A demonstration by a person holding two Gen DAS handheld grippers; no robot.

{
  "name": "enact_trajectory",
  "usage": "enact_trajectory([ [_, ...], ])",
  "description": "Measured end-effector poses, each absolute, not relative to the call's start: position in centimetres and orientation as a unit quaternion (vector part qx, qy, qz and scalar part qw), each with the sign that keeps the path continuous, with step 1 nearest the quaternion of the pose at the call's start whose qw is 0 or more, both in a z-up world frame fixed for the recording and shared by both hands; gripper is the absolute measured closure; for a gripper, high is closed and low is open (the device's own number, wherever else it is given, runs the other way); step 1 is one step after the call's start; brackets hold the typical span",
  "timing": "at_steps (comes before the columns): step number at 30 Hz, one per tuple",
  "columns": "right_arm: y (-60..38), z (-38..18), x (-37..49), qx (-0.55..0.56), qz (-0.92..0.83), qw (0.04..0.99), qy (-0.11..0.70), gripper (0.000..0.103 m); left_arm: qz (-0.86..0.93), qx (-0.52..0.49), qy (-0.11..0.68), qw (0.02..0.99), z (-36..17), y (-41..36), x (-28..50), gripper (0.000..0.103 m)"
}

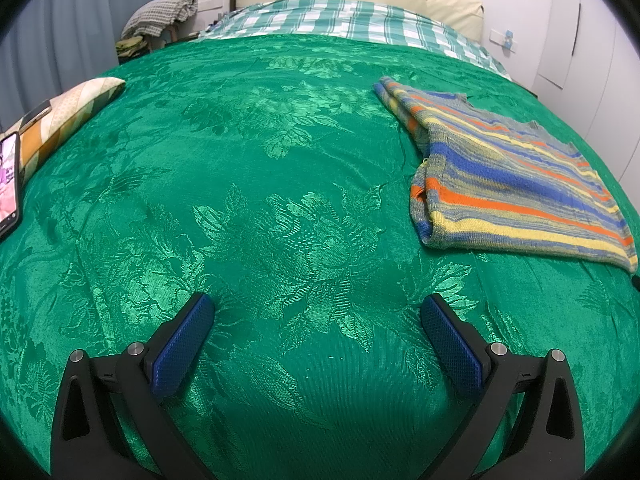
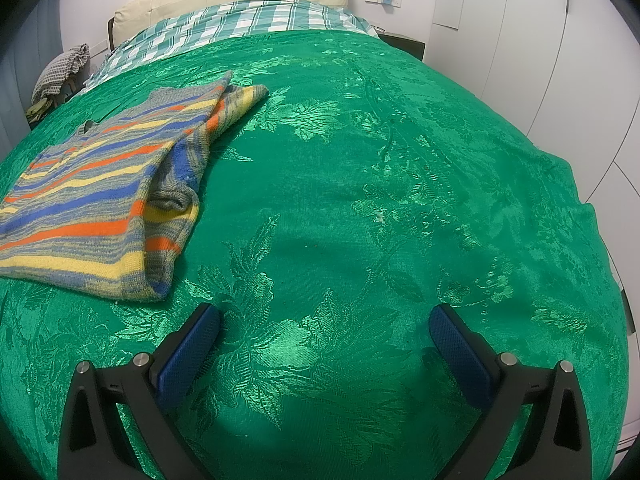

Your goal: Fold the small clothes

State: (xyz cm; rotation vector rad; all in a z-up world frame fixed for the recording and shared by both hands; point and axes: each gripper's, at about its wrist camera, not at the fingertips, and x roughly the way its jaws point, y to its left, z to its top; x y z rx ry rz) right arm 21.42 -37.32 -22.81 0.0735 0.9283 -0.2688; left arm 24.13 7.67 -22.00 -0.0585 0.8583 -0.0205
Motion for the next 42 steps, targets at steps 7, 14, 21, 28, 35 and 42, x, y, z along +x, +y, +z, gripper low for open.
enact_trajectory([
  [7, -37.3, -22.8, 21.4, 0.035, -0.129, 0.885, 0.446, 0.000, -0.010, -0.028, 0.416, 0.909, -22.0, 7.6, 24.2, 0.000],
  [14, -37.3, -22.8, 21.4, 0.035, -0.129, 0.885, 0.446, 0.000, -0.010, -0.028, 0.416, 0.909, -22.0, 7.6, 24.2, 0.000],
  [21, -37.3, -22.8, 21.4, 0.035, -0.129, 0.885, 0.446, 0.000, -0.009, -0.028, 0.416, 0.909, -22.0, 7.6, 24.2, 0.000],
  [28, -37.3, -22.8, 21.4, 0.035, -0.129, 0.885, 0.446, 0.000, -0.009, -0.028, 0.416, 0.909, -22.0, 7.6, 24.2, 0.000],
  [35, -37.3, -22.8, 21.4, 0.035, -0.129, 0.885, 0.446, 0.000, -0.008, -0.026, 0.417, 0.908, -22.0, 7.6, 24.2, 0.000],
  [42, -37.3, -22.8, 21.4, 0.035, -0.129, 0.885, 0.446, 0.000, 0.004, 0.004, 0.432, 0.902, -20.4, 6.5, 23.8, 0.002],
])
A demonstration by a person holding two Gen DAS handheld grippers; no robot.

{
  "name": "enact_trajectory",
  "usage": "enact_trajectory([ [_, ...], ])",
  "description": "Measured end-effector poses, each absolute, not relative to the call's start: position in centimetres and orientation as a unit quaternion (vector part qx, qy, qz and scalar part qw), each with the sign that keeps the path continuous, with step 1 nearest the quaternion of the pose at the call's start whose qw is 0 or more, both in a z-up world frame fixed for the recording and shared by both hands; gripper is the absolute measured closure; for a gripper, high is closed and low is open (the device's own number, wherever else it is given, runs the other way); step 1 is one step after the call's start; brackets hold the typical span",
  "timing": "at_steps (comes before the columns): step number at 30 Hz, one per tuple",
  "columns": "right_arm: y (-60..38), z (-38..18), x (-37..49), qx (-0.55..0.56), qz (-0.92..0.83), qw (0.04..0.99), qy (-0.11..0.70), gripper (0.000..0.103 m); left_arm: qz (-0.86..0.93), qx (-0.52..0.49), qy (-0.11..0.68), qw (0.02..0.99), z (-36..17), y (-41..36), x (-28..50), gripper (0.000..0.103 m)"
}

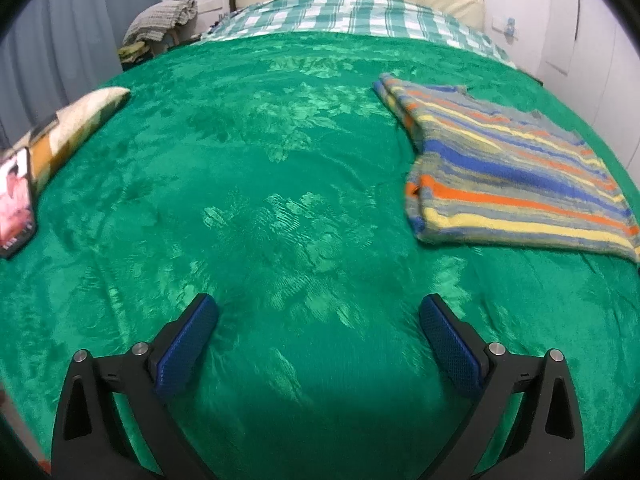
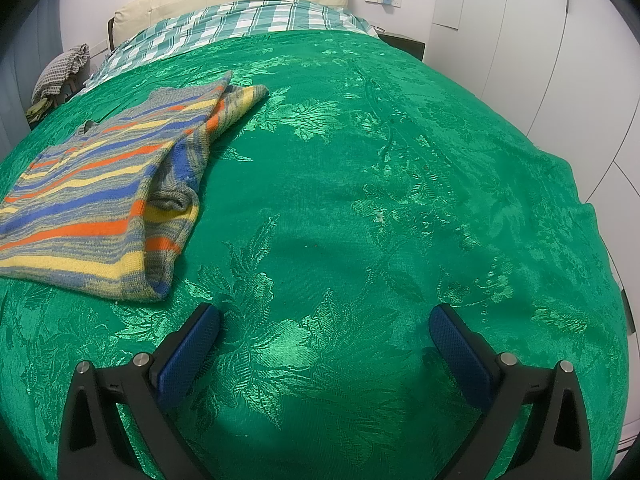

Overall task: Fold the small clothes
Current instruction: 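Grasp the edge of the folded striped sweater with the left gripper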

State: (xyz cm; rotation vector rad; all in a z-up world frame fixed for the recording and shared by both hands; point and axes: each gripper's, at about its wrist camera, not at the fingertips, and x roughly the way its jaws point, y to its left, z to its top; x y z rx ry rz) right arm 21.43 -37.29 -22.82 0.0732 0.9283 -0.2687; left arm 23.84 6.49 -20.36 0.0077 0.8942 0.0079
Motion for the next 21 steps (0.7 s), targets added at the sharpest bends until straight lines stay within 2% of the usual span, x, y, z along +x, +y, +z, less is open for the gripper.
enact_trajectory([
  [7, -37.3, -22.8, 21.4, 0.035, -0.129, 0.885, 0.446, 0.000, -0.149, 0.055, 0.396, 0.904, -15.8, -2.8, 20.8, 0.002],
  [12, -37.1, -22.9, 21.7, 0.035, -0.130, 0.886, 0.445, 0.000, -0.226, 0.078, 0.422, 0.875, -16.0, -10.0, 21.5, 0.002],
  [18, -37.6, -22.6, 23.1, 0.027, -0.077, 0.880, 0.469, 0.000, -0.302, 0.157, 0.423, 0.840, -16.7, -18.7, 22.2, 0.002],
  [21, -41.1, -20.3, 24.0, 0.110, 0.020, 0.878, 0.465, 0.001, -0.331, 0.170, 0.413, 0.831, -16.9, -22.6, 23.0, 0.002],
])
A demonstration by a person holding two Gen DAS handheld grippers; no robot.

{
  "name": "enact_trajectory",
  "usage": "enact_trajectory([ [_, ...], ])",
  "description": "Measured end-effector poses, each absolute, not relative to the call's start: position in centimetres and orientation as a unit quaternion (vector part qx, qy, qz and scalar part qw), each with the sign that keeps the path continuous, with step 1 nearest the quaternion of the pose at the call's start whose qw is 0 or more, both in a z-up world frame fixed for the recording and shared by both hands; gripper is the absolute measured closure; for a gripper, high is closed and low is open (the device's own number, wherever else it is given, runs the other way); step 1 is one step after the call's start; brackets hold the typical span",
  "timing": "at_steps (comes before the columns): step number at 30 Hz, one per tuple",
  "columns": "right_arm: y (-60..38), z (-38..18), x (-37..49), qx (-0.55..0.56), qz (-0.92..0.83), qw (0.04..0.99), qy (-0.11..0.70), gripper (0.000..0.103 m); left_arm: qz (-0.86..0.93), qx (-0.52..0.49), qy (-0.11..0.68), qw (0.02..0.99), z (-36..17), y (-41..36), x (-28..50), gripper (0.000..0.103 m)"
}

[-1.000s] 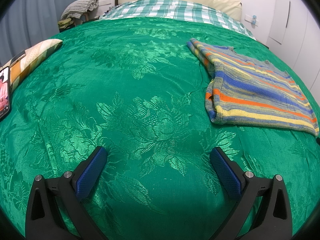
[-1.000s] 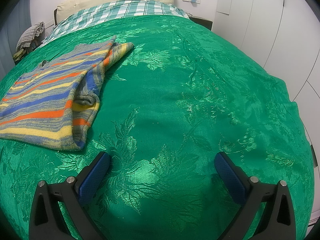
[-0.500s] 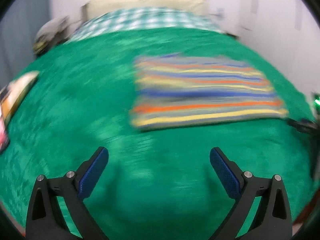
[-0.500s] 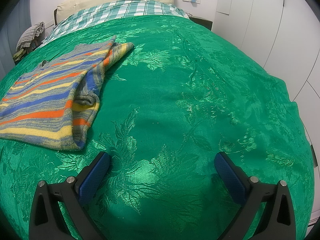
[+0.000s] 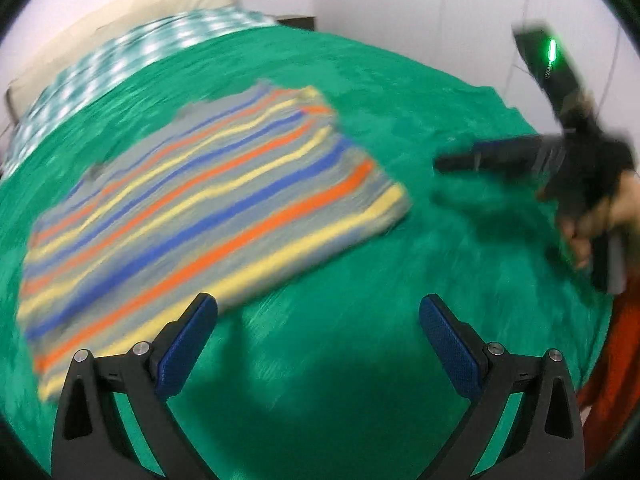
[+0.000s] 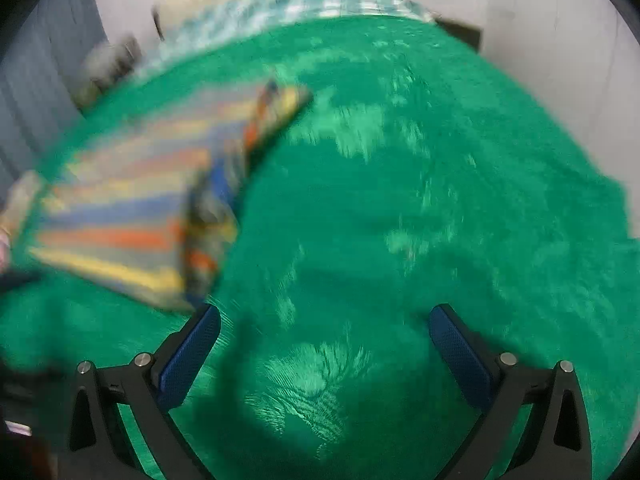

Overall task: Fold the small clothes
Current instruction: 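Grasp the edge of the folded striped sweater with the left gripper, then fold the held edge across the sweater with the left gripper, release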

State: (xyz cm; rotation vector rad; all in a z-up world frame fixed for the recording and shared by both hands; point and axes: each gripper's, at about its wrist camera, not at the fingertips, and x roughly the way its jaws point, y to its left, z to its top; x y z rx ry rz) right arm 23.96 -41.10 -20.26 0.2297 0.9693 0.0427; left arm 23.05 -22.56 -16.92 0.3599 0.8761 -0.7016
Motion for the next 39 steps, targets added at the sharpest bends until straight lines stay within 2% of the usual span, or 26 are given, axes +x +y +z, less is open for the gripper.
enact_trajectory([
  [5, -47.1, -17.3, 29.2, 0.241, 0.093, 0.851, 0.457, 0.002, -0.322, 0.226, 0.410, 0.823, -19.6, -30.0, 24.8, 0.002],
  [6, -47.4, -17.6, 31.5, 0.261, 0.123, 0.832, 0.474, 0.003, -0.315, 0.224, 0.400, 0.831, -19.9, -30.6, 25.0, 0.009],
  [7, -47.3, -18.0, 32.9, 0.270, 0.140, 0.819, 0.486, 0.005, -0.316, 0.210, 0.397, 0.836, -19.7, -30.7, 25.1, 0.019],
  [9, -46.5, -19.2, 36.7, 0.273, 0.168, 0.797, 0.512, 0.012, -0.307, 0.185, 0.397, 0.845, -19.1, -30.1, 25.5, 0.077],
  [10, -46.0, -19.9, 38.3, 0.271, 0.177, 0.790, 0.521, 0.014, -0.307, 0.176, 0.397, 0.847, -19.0, -29.8, 25.6, 0.090],
  [12, -44.8, -21.7, 41.7, 0.280, 0.188, 0.772, 0.538, 0.020, -0.319, 0.141, 0.407, 0.844, -18.7, -28.5, 26.2, 0.094],
  [13, -44.2, -22.3, 42.6, 0.285, 0.187, 0.770, 0.539, 0.021, -0.325, 0.124, 0.409, 0.844, -18.5, -27.7, 26.3, 0.094],
  [14, -43.7, -22.7, 43.8, 0.292, 0.183, 0.771, 0.535, 0.029, -0.329, 0.114, 0.406, 0.845, -18.1, -27.0, 26.2, 0.095],
  [16, -42.6, -22.8, 45.7, 0.306, 0.173, 0.777, 0.522, 0.075, -0.334, 0.098, 0.398, 0.849, -17.3, -25.8, 25.9, 0.095],
  [17, -42.1, -22.7, 46.4, 0.306, 0.157, 0.783, 0.519, 0.091, -0.333, 0.083, 0.393, 0.853, -16.5, -24.7, 25.8, 0.095],
  [19, -40.9, -21.4, 47.0, 0.311, 0.153, 0.791, 0.505, 0.091, -0.328, 0.042, 0.387, 0.861, -14.8, -21.7, 25.9, 0.095],
  [25, -30.1, -13.4, 47.8, 0.234, 0.242, 0.819, 0.464, 0.091, -0.263, -0.106, 0.388, 0.877, -11.3, -8.0, 26.8, 0.095],
  [28, -24.0, -12.8, 49.6, 0.214, 0.272, 0.811, 0.472, 0.091, -0.213, -0.144, 0.401, 0.879, -12.0, -1.8, 27.5, 0.095],
  [32, -15.4, -15.1, 52.2, 0.189, 0.286, 0.796, 0.498, 0.091, -0.148, -0.173, 0.431, 0.873, -14.8, 5.0, 28.3, 0.095],
  [33, -13.6, -15.8, 52.4, 0.183, 0.287, 0.795, 0.502, 0.090, -0.138, -0.173, 0.441, 0.870, -15.5, 5.3, 28.4, 0.091],
  [35, -10.8, -17.5, 52.9, 0.194, 0.304, 0.783, 0.507, 0.081, -0.092, -0.164, 0.470, 0.862, -17.0, 7.2, 27.8, 0.083],
  [36, -10.1, -18.6, 53.2, 0.217, 0.317, 0.768, 0.513, 0.070, -0.087, -0.168, 0.475, 0.860, -17.2, 7.9, 27.5, 0.078],
  [37, -9.8, -19.3, 53.1, 0.236, 0.320, 0.757, 0.518, 0.067, -0.090, -0.181, 0.476, 0.856, -17.1, 8.8, 26.7, 0.072],
  [39, -10.0, -19.3, 52.6, 0.256, 0.313, 0.762, 0.507, 0.067, -0.098, -0.199, 0.468, 0.855, -16.1, 9.3, 26.3, 0.045],
])
